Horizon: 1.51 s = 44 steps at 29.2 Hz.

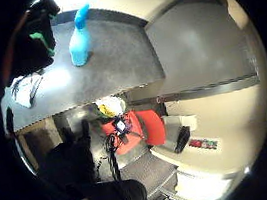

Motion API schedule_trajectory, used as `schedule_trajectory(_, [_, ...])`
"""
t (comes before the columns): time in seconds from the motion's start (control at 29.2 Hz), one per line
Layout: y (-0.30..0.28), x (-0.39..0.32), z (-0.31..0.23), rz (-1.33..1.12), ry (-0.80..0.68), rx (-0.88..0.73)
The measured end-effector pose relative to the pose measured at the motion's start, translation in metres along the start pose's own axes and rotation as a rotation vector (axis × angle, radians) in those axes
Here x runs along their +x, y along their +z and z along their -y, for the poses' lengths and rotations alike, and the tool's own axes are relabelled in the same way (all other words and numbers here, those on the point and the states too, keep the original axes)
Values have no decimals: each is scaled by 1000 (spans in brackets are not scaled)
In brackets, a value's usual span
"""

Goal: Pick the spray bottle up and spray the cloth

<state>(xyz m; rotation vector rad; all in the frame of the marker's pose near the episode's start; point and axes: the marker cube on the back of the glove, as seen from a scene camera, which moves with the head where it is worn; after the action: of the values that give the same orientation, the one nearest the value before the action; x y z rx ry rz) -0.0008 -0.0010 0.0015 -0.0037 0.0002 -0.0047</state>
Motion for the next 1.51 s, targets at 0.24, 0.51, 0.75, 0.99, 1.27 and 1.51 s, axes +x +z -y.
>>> schedule_trajectory(0.24, [3, -5, 6, -1, -22, -16])
schedule_trajectory(0.51, [-4, -12, 11, -4, -52, 6])
schedule_trajectory(0.75, [8, -11, 7, 28, -32, -21])
schedule_trajectory(0.99, [38, -7, 10, 479, 111, 95])
schedule_trajectory(1.27, [84, -5, 2, 1385, 312, 279])
schedule_trajectory(1.51, [111, -3, -2, 1480, 439, 282])
